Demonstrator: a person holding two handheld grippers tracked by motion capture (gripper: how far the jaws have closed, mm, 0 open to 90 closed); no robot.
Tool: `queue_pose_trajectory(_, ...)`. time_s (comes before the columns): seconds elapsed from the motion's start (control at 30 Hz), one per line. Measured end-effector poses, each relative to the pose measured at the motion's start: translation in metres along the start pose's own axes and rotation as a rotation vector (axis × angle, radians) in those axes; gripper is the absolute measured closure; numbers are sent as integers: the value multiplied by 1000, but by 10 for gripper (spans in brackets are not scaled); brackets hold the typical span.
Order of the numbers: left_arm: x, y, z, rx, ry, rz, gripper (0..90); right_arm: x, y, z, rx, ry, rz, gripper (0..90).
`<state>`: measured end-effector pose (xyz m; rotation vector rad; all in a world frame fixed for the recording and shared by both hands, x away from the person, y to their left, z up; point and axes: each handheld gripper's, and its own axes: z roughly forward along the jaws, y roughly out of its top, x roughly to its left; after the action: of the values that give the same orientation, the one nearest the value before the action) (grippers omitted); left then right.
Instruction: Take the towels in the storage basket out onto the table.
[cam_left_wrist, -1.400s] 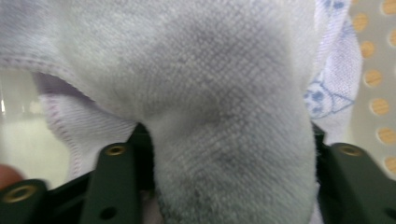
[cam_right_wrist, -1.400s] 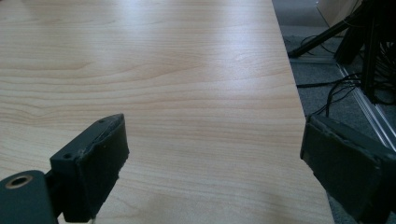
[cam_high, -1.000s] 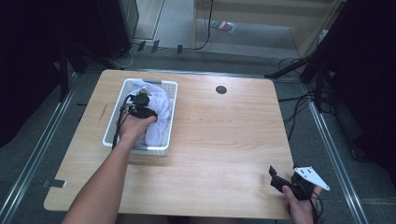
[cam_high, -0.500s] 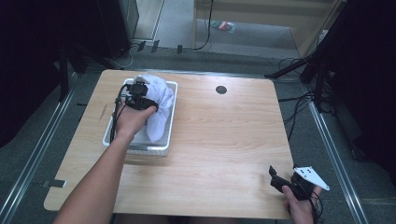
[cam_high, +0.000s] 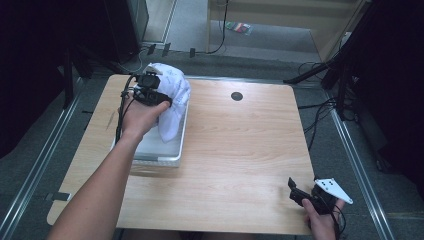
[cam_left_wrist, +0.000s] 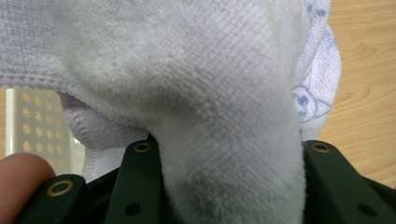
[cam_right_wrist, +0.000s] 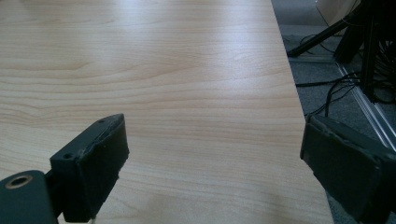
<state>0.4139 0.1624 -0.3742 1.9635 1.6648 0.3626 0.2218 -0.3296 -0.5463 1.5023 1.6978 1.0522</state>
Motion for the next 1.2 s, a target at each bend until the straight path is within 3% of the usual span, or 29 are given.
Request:
queue_pose_trajectory(0.2,-15,6,-7,-17,-8,13,585,0,0,0,0,0,0,76)
queue_pose_trajectory(0.37,-29,8,-3,-11,-18,28,584,0,0,0,0,0,0,77)
queue_pose_trajectory(0.5,-36,9,-1,-11,-32,15,582,0,0,0,-1,1,0,76)
queue_pose_trajectory(0.9,-92,10,20,5,-94,62,580,-1,0,0,-5,3,1,77)
queue_pose_trajectory(1.2,-125,5,34,15,-121,92,578,-1,0,0,-6,6,1,76)
